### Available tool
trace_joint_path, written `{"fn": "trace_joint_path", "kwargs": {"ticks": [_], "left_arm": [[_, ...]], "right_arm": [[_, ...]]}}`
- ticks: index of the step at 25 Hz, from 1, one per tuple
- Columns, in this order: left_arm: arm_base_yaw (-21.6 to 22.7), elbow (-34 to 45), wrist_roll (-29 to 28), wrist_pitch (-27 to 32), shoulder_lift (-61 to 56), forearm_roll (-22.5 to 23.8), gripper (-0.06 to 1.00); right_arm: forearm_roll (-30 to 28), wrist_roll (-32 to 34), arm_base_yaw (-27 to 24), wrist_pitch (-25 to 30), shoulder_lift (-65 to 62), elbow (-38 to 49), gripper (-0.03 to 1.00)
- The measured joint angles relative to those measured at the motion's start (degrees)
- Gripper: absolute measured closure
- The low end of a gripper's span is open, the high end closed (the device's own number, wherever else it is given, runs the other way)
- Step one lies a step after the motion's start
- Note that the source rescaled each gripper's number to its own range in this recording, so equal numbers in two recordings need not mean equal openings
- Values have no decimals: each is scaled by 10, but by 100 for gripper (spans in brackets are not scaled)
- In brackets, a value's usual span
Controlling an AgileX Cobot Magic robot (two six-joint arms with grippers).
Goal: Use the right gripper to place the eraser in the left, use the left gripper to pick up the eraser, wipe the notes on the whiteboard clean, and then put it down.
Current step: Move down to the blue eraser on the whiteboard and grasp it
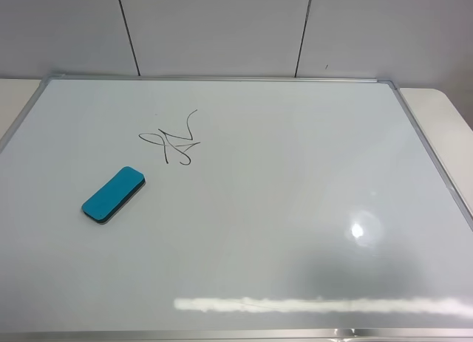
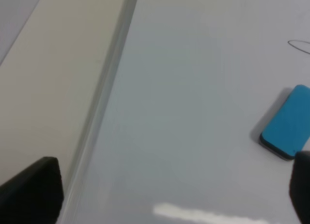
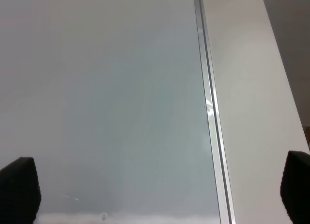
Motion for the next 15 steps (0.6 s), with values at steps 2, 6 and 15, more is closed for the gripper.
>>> {"fn": "trace_joint_path", "kwargs": {"ticks": [2,6,15], "left_arm": [[0,0,0,0,0,0,-5],[0,0,0,0,0,0,-5],[0,0,0,0,0,-2,-5]], "right_arm": [[0,0,0,0,0,0,-3],[0,0,0,0,0,0,-3],[0,0,0,0,0,0,-3]]}}
